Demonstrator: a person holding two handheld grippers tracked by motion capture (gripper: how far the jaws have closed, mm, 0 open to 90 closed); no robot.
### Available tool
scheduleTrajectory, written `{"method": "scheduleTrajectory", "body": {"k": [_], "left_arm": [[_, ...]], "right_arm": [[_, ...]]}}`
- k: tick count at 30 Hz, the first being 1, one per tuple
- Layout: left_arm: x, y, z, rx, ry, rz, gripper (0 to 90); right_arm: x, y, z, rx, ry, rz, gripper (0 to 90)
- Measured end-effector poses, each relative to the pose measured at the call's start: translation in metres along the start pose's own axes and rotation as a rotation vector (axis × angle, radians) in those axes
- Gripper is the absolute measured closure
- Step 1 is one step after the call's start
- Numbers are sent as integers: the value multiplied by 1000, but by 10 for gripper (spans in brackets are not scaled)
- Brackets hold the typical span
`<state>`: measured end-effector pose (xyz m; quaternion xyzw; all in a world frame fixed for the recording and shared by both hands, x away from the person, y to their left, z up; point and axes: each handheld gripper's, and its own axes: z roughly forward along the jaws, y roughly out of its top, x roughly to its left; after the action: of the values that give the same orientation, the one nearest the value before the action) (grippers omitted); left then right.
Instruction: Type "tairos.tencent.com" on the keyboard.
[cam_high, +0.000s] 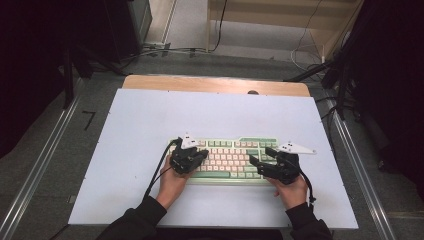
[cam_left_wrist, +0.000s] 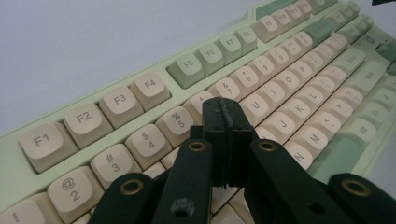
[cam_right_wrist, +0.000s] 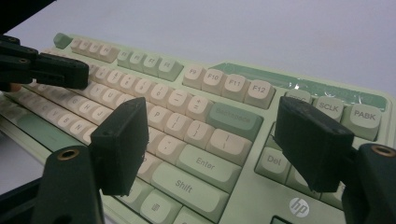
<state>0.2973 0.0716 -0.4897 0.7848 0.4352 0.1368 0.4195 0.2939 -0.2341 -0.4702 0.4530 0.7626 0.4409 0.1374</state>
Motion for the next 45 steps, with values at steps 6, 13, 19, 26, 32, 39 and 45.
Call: {"method": "scheduleTrajectory", "body": {"k": [6, 13, 19, 26, 32, 39, 45], "left_arm": [[2, 1, 0, 1, 4, -7, 900], [2, 0, 3, 16, -13, -11, 900], [4, 3, -7, -41, -35, -38, 819], [9, 6, -16, -87, -24, -63, 421], [12, 8, -26, -111, 21, -57, 332], [15, 7, -34, -110, 29, -62, 319], [24, 1, -39, -92, 30, -79, 322]], "right_arm": [[0, 0, -1, -5, 1, 3, 242], [0, 0, 0, 3, 2, 1, 243], [0, 0, -1, -3, 0, 0, 243], [-2, -1, -3, -9, -2, 6, 243], [-2, -1, -4, -7, -4, 5, 243], [-3, -1, -4, -6, -7, 4, 243], [-2, -2, -4, -5, -8, 3, 243]]}}
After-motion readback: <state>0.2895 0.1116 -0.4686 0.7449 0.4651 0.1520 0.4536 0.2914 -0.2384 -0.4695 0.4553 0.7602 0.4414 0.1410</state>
